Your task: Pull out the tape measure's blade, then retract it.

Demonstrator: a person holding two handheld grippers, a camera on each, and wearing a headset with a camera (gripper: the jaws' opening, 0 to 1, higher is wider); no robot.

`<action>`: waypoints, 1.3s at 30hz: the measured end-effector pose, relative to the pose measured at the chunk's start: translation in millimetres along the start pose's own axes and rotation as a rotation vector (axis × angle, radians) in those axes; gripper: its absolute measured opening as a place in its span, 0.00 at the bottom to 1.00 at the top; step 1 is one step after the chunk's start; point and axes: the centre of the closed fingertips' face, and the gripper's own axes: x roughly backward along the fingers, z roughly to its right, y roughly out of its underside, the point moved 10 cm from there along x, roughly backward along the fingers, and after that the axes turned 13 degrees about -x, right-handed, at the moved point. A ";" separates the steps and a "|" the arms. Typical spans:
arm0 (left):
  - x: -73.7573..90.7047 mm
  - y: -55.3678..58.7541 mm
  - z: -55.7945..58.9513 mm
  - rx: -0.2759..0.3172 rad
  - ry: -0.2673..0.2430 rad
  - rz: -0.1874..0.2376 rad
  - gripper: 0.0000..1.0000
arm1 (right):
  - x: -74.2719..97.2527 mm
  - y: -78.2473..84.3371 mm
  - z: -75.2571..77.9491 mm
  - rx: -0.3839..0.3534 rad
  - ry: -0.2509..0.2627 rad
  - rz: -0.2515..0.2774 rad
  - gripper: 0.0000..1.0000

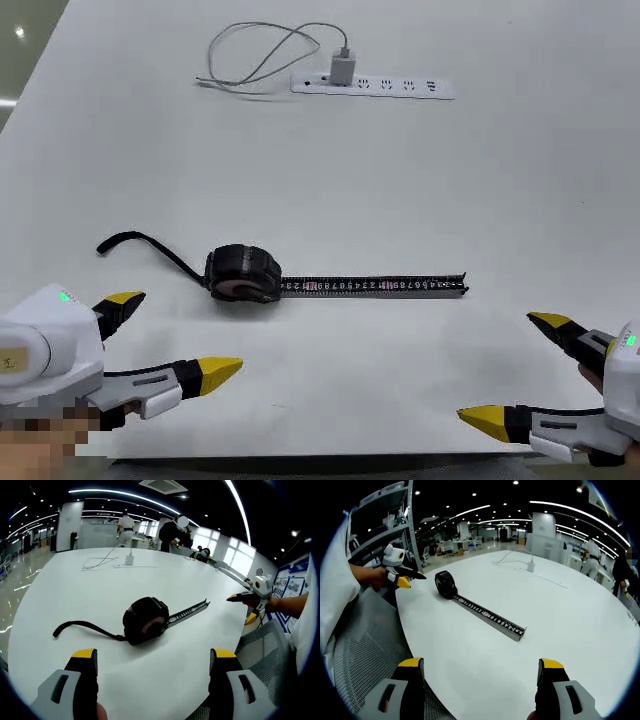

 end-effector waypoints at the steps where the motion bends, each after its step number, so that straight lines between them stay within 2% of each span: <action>1: -1.7 -1.0 -0.6 0.008 -0.003 0.002 0.90 | 0.7 -0.1 1.3 -0.001 0.003 0.001 0.93; 16: -36.2 -17.7 4.0 0.010 -0.024 -0.018 0.90 | 0.4 -1.2 6.3 -0.012 0.005 0.004 0.93; 21: -44.5 -23.9 5.6 0.019 0.004 -0.021 0.90 | 0.8 -0.4 8.6 -0.011 0.009 -0.002 0.92; 30: -53.7 -30.7 9.8 0.030 0.015 -0.006 0.88 | 2.1 1.5 10.1 -0.014 0.015 0.001 0.92; 33: -56.8 -30.4 11.7 0.042 0.010 -0.004 0.88 | 3.4 1.4 11.3 -0.023 0.018 0.014 0.91; 39: -59.9 -30.5 15.9 0.064 -0.006 -0.001 0.90 | 3.0 2.6 11.6 -0.018 0.020 0.009 0.89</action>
